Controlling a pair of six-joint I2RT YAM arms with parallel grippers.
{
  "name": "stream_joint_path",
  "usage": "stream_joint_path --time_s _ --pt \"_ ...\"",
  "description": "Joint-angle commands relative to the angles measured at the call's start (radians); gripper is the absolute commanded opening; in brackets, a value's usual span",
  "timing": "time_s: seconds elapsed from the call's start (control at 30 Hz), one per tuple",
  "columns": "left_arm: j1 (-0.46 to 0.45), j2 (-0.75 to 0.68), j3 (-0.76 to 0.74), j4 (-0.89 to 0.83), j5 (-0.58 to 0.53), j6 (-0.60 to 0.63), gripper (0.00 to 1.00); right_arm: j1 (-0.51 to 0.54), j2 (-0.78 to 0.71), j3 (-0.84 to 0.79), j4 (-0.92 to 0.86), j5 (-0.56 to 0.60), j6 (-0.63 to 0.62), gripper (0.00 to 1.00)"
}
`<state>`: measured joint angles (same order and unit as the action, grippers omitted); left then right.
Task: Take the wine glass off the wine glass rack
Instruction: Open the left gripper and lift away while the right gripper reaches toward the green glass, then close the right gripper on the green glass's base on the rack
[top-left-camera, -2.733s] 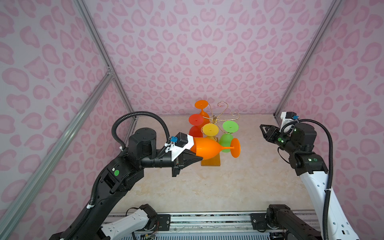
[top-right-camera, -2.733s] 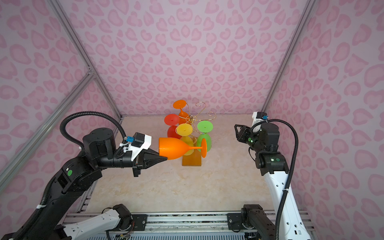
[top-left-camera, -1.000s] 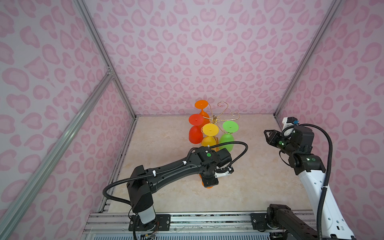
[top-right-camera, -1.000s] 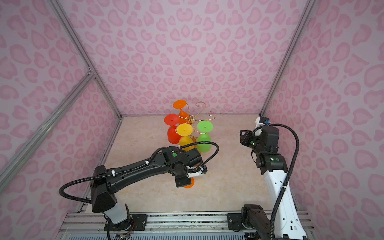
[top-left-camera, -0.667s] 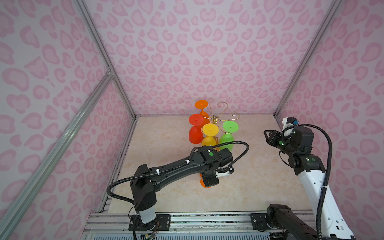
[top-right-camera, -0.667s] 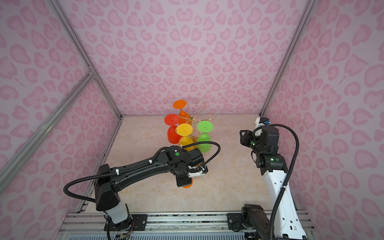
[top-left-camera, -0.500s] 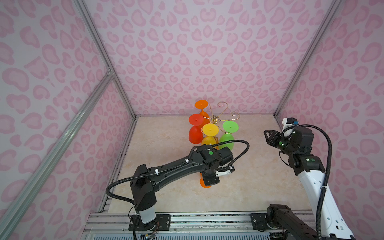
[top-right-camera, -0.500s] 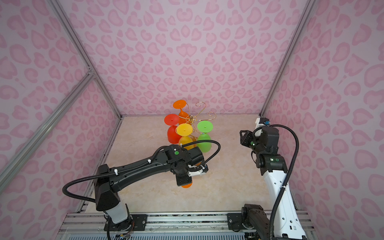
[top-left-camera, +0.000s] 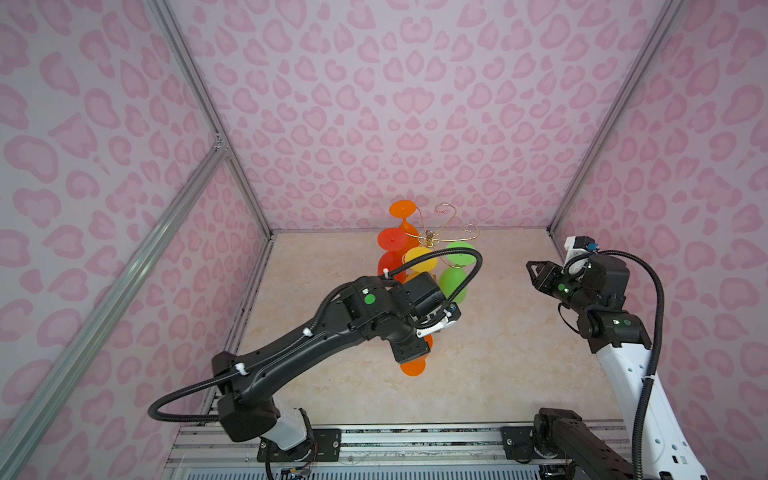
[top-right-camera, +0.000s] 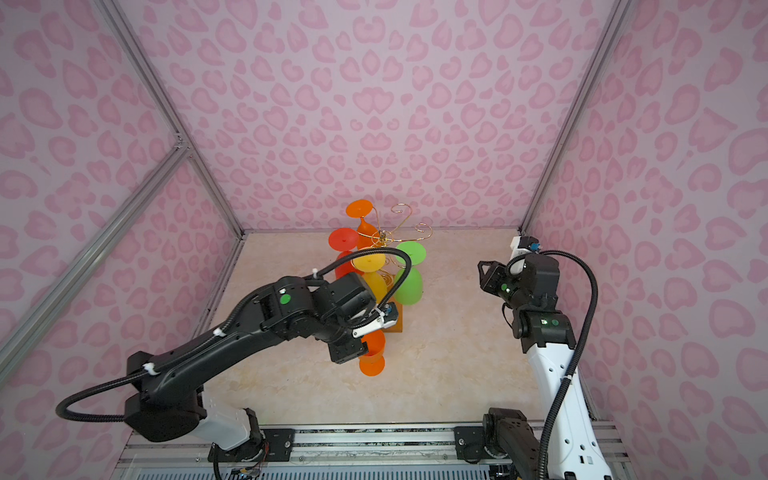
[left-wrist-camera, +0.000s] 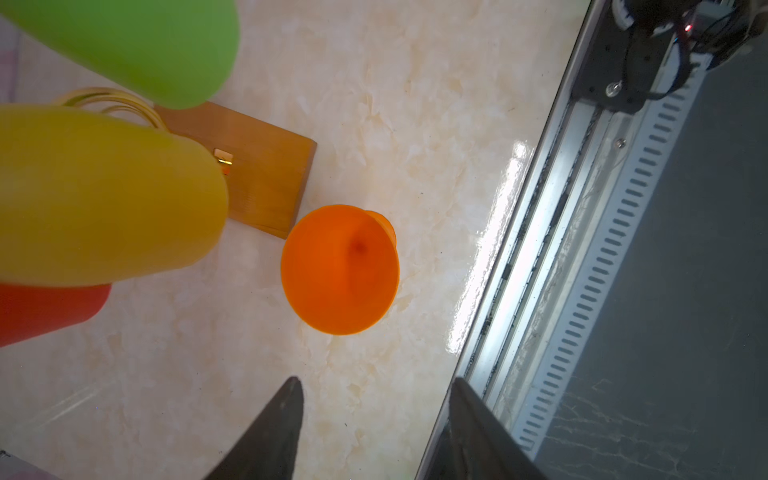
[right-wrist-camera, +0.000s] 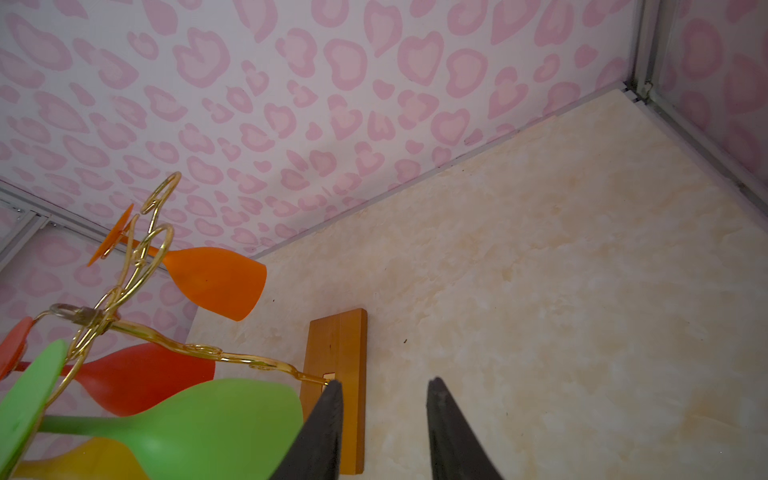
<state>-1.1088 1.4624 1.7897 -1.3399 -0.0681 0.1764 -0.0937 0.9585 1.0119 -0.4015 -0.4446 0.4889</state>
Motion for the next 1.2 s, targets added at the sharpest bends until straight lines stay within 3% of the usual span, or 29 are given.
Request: stream_joint_path --time_s 0.0,0.07,0.2,0.3,0.5,0.67,0.8,1.17 --pt "0.0 -0.135 0.004 0.093 -0.04 -0.038 0.6 0.0 -0.009 -0.005 0.113 -0.119 0.1 0.35" --pt "-0.001 -0.243 -0.044 0.211 -0.095 -0.046 0.6 0.001 -0.015 -0.015 0.181 -0.177 0.168 0.35" --pt "0.0 -0.47 -0.23 0.534 -0.394 -0.034 0.69 0.021 -0.027 -0.039 0.33 -0.257 0.307 0.35" --pt "0.008 -0.543 -0.351 0.724 -0.583 -0.001 0.78 0.07 -0.021 -0.055 0.442 -0.291 0.407 0.35" --pt "0.122 -0.564 -0.502 0.96 -0.801 0.008 0.8 0.211 0.017 -0.054 0.508 -0.26 0.441 0.36" --pt "0.305 -0.573 -0.568 0.97 -0.703 -0.11 0.81 0.275 0.043 -0.049 0.493 -0.227 0.419 0.38" --pt "0.384 -0.575 -0.606 1.009 -0.669 -0.147 0.81 0.306 0.056 -0.046 0.48 -0.205 0.402 0.39" --pt "0.423 -0.543 -0.614 1.021 -0.594 -0.161 0.81 0.362 0.098 -0.046 0.484 -0.175 0.393 0.39"
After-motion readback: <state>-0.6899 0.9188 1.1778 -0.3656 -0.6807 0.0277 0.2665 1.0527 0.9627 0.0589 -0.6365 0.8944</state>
